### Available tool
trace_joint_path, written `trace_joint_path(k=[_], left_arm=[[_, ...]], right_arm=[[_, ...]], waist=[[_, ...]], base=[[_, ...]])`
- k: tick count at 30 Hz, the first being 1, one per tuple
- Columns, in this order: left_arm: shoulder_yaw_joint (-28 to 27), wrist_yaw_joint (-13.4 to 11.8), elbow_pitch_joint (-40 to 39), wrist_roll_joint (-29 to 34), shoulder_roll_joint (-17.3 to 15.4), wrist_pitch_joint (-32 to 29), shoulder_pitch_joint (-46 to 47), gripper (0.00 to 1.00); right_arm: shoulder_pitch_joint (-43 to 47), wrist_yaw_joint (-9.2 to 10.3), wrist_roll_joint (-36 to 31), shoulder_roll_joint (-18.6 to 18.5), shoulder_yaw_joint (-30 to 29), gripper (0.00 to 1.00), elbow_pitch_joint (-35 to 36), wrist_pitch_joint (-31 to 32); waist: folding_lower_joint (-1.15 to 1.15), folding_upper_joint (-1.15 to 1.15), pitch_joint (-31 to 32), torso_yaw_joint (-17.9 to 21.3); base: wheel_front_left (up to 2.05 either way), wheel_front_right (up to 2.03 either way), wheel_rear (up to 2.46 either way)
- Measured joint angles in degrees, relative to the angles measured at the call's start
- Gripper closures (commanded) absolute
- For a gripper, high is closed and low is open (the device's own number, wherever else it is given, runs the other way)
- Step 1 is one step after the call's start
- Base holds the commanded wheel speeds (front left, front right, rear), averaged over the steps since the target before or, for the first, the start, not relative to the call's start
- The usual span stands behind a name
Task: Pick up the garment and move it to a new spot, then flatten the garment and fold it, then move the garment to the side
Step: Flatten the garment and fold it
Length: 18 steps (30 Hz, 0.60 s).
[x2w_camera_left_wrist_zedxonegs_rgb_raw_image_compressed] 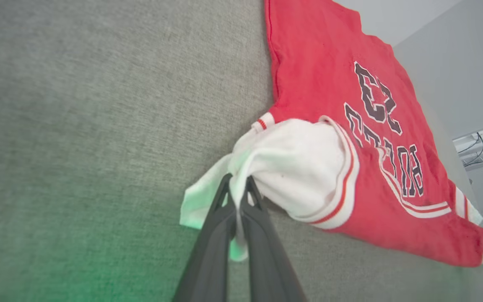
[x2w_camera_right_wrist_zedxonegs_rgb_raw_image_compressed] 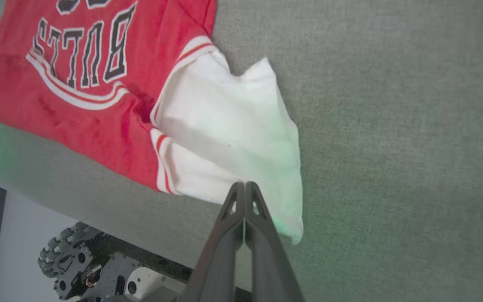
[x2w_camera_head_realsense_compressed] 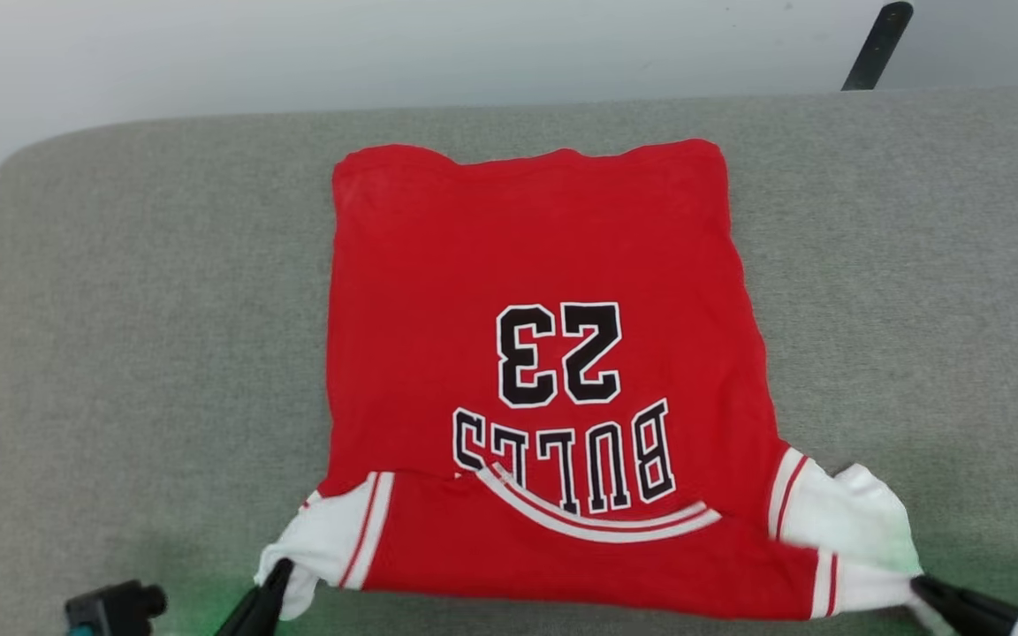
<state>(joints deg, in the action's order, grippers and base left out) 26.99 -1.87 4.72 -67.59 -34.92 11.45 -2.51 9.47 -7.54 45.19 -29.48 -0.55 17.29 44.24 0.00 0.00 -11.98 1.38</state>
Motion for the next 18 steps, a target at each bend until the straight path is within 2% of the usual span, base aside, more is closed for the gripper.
trace_joint_path(k=[12, 18], left_arm=[[4.21, 1.48, 8.60, 3.89, 1.94, -2.21, 5.64, 1.00], [4.26, 3.25, 11.25, 3.01, 2.87, -2.36, 6.36, 1.00]], right_arm=[[-2.43, 0.00, -1.93, -2.18, 9.22, 1.00, -13.35, -8.16], [-4.77, -0.10, -1.78, -2.71, 11.80, 1.00, -17.34, -11.35]], waist=[[0.00, 0.00, -1.24, -2.22], [0.00, 0.00, -1.63, -1.90]], base=[[0.00, 0.00, 0.00], [0.00, 0.00, 0.00]])
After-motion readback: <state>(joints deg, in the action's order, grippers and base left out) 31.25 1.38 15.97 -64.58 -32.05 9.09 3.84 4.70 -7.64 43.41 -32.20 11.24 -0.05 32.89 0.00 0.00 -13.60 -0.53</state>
